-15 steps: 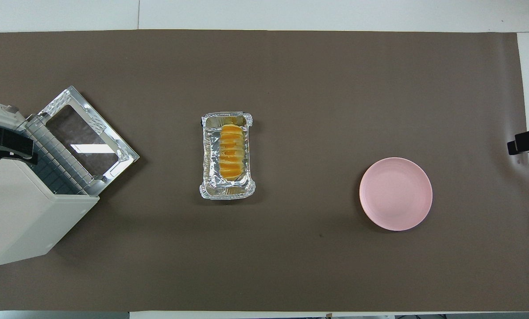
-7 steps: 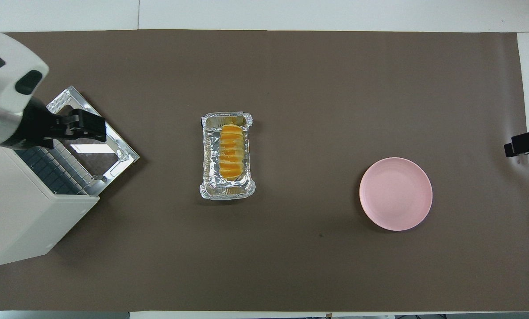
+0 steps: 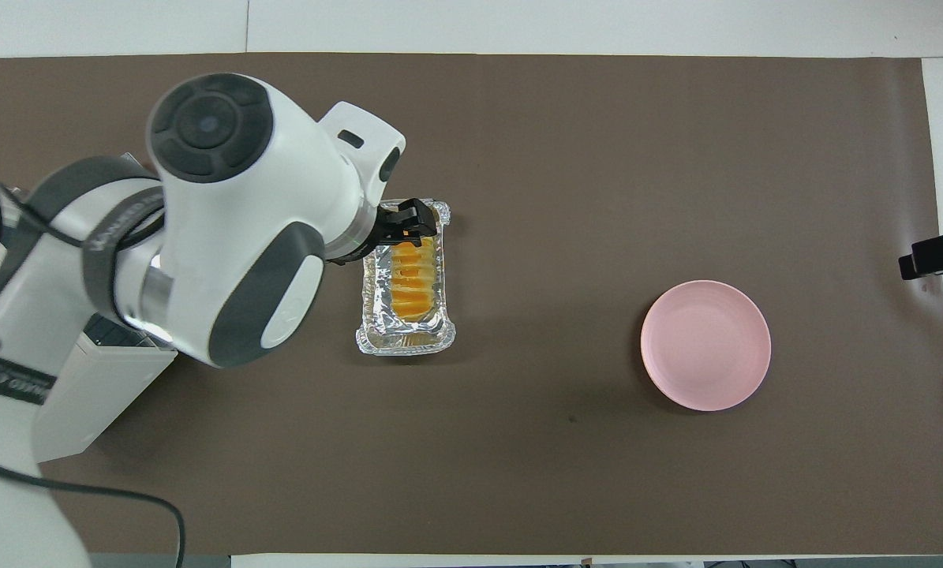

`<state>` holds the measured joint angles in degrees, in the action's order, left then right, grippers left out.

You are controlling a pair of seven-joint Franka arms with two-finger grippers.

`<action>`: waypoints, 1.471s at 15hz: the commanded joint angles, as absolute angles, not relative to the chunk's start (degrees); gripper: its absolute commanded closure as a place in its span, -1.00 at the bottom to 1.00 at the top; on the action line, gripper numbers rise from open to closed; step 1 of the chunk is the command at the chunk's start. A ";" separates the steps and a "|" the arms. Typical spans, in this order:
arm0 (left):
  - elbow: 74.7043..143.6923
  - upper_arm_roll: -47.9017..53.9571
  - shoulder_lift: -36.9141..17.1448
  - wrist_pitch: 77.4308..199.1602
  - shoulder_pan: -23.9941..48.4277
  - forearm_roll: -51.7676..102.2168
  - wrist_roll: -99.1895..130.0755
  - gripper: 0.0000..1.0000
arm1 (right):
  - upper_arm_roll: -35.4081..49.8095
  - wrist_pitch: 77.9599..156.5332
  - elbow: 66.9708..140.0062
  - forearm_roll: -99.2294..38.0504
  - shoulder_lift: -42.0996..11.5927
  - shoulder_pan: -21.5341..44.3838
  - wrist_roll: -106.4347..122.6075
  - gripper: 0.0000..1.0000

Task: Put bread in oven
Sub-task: 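Lift the foil tray with the left gripper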

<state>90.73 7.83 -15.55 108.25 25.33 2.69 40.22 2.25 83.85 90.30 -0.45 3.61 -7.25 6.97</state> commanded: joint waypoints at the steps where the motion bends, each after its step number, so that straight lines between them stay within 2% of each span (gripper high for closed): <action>1: 92.97 6.77 -20.47 115.38 26.63 0.88 41.75 -1.00 | 2.29 83.67 91.41 -0.35 4.57 -7.47 7.91 -1.00; 4: 92.55 6.59 -27.23 118.98 29.09 -2.19 44.89 -1.00 | 2.29 83.67 91.41 -0.35 4.57 -7.47 7.82 -1.00; 9: 92.64 6.77 -28.56 121.28 32.25 -2.28 50.26 -0.99 | 2.29 83.67 91.41 -0.35 4.57 -7.47 7.82 -1.00; 13: 93.60 6.77 -28.83 122.52 32.78 -2.20 50.54 -0.79 | 2.29 83.67 91.41 -0.35 4.57 -7.47 7.82 -1.00; 14: 93.95 6.77 -28.83 122.52 32.87 -2.20 50.71 -0.65 | 2.29 83.67 91.41 -0.35 4.57 -7.47 7.91 -1.00; 16: 96.14 6.77 -28.74 123.74 33.05 -2.20 51.59 -0.19 | 2.29 83.67 91.41 -0.35 4.57 -7.47 7.82 -1.00; 17: 96.85 6.77 -28.65 123.84 33.13 -2.20 51.59 0.28 | 2.29 83.67 91.41 -0.35 4.57 -7.47 7.91 -1.00; 19: 97.73 6.77 -28.30 123.49 33.31 -2.20 51.59 1.00 | 2.29 83.67 91.41 -0.35 4.57 -7.47 7.91 -1.00; 22: 96.43 6.33 -28.30 121.04 32.26 -1.94 51.68 1.00 | 2.29 83.67 91.41 -0.35 4.57 -7.47 7.91 -1.00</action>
<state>96.16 7.33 -29.15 121.91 32.48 -1.07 50.61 2.25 83.85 90.30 -0.45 3.61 -7.25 6.97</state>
